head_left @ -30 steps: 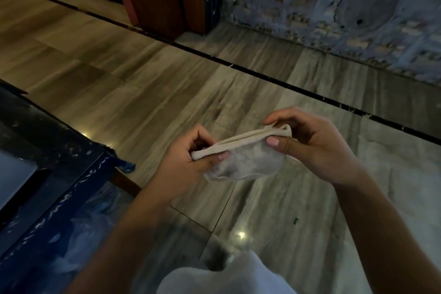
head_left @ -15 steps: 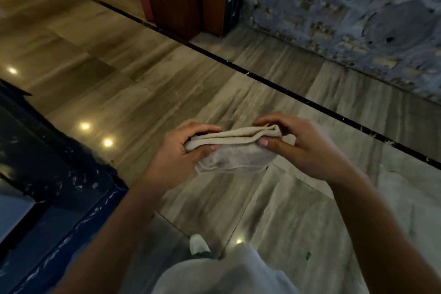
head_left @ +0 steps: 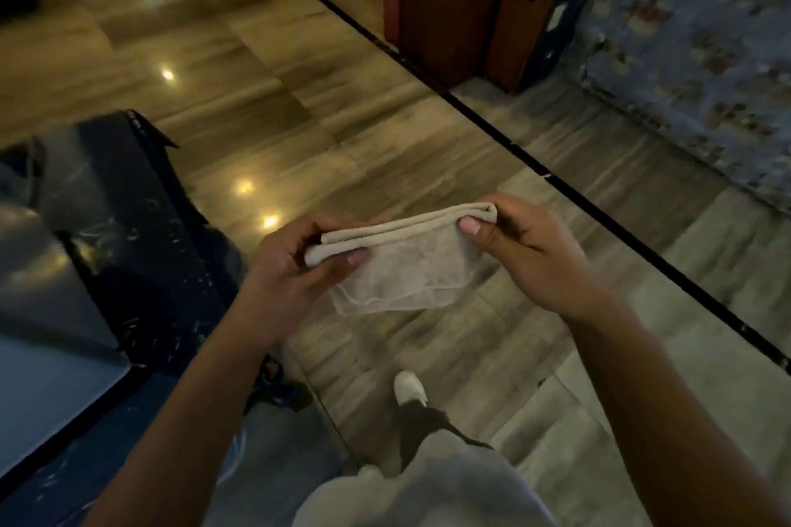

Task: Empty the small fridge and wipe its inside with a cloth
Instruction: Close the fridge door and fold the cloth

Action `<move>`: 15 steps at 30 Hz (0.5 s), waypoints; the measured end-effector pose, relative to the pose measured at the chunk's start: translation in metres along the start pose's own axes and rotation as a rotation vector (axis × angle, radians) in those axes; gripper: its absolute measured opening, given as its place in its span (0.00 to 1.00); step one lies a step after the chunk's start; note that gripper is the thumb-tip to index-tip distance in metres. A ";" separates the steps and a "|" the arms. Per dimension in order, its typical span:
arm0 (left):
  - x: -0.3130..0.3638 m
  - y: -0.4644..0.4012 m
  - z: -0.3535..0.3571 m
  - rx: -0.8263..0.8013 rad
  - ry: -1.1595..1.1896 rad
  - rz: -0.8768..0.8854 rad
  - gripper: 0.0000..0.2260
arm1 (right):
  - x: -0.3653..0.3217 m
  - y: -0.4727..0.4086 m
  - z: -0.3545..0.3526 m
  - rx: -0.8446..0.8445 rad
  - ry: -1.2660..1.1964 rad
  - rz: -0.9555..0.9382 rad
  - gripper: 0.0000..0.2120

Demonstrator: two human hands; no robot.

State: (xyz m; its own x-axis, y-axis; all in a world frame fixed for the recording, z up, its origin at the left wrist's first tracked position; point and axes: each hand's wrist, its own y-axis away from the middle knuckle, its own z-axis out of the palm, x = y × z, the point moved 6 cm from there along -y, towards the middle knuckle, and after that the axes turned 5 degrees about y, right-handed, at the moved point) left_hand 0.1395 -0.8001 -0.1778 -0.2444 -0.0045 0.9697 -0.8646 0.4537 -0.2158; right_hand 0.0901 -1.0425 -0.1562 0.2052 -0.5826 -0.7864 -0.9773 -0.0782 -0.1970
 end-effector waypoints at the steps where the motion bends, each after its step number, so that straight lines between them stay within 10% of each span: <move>1: -0.005 -0.006 -0.008 0.046 -0.011 -0.007 0.07 | 0.004 -0.018 0.004 -0.031 -0.040 -0.018 0.10; 15: -0.040 0.024 -0.090 0.649 -0.155 -0.200 0.06 | 0.016 -0.174 0.112 -0.597 -0.332 -0.124 0.07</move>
State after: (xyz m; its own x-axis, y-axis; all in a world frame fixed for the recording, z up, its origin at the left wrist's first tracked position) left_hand 0.1682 -0.7092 -0.2112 -0.0710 -0.1812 0.9809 -0.9754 -0.1933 -0.1063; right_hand 0.2695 -0.9477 -0.1994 0.2292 -0.2696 -0.9353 -0.7880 -0.6155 -0.0157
